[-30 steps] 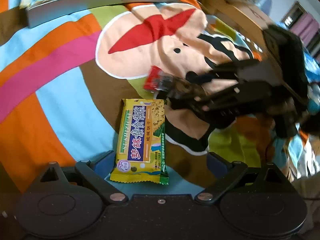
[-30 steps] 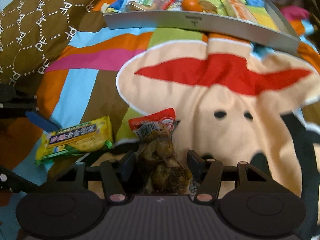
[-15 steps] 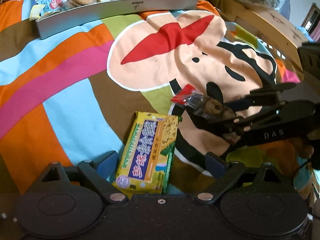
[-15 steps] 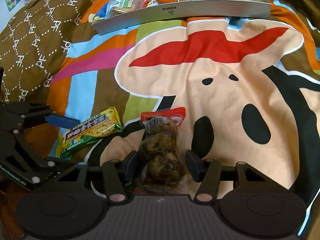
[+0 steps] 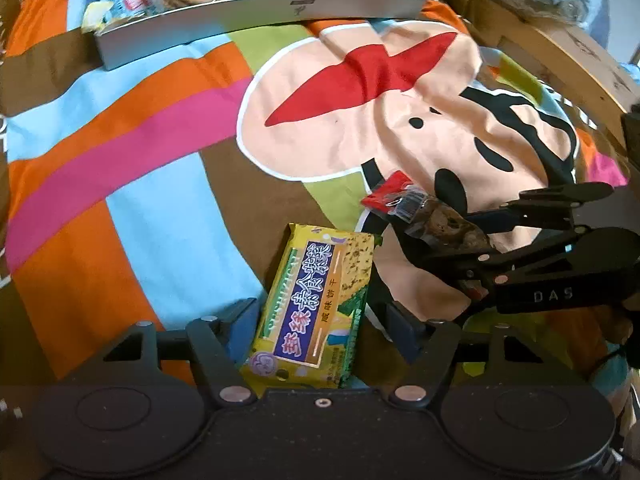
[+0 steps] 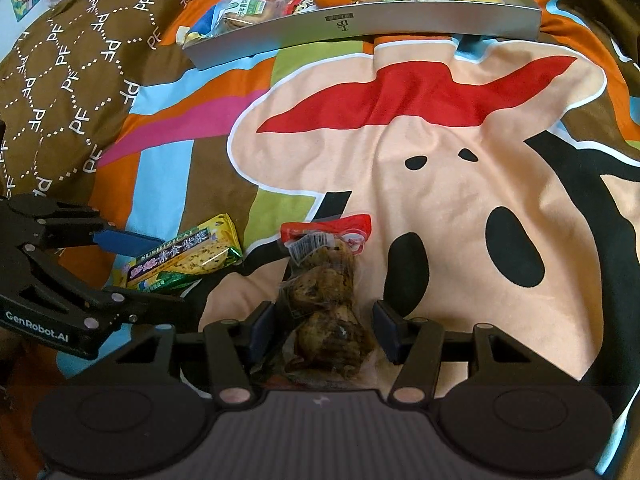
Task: Organize snacks
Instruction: 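Lift the yellow biscuit packet with the left tool while the right tool lifts the cookie packet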
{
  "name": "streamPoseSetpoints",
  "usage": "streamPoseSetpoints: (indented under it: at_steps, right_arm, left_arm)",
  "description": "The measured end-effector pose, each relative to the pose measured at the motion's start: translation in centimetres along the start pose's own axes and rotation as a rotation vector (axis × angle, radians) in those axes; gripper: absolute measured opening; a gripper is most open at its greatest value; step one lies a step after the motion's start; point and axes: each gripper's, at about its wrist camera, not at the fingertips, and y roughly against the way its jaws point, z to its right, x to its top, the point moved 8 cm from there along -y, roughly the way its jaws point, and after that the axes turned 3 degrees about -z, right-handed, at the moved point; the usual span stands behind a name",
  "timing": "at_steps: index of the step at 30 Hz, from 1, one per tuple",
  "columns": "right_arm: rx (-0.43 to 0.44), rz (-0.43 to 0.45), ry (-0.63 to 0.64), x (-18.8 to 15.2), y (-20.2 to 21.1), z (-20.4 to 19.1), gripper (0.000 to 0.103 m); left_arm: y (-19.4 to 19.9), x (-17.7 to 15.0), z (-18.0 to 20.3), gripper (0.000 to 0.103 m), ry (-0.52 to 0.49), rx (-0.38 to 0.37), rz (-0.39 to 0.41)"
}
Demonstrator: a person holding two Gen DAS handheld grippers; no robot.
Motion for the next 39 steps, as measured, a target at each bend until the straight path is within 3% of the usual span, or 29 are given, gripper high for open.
streamPoseSetpoints:
  at_steps: [3,10,15,29,39]
  right_arm:
    - [0.0,0.006,0.006,0.0,0.0,0.0,0.061]
    - [-0.043,0.075,0.1,-0.8,0.0,-0.4,0.062]
    - [-0.051,0.089,0.108,-0.7,-0.1,-0.4,0.064]
    - [-0.143,0.13,0.146,-1.0,-0.9,-1.0,0.067]
    - [-0.204,0.199,0.182,-1.7,-0.5,-2.1,0.059]
  left_arm:
    - [-0.1,-0.2,0.2,0.067,0.034,0.038,-0.016]
    - [-0.3,-0.7,1.1,0.067,-0.012,0.12,-0.018]
    - [-0.2,-0.6,1.0,0.063,0.004,0.119,-0.019]
    - [-0.8,-0.4,0.9,0.066,-0.024,0.117,-0.008]
    - [-0.6,-0.2,0.6,0.054,0.02,0.13,-0.004]
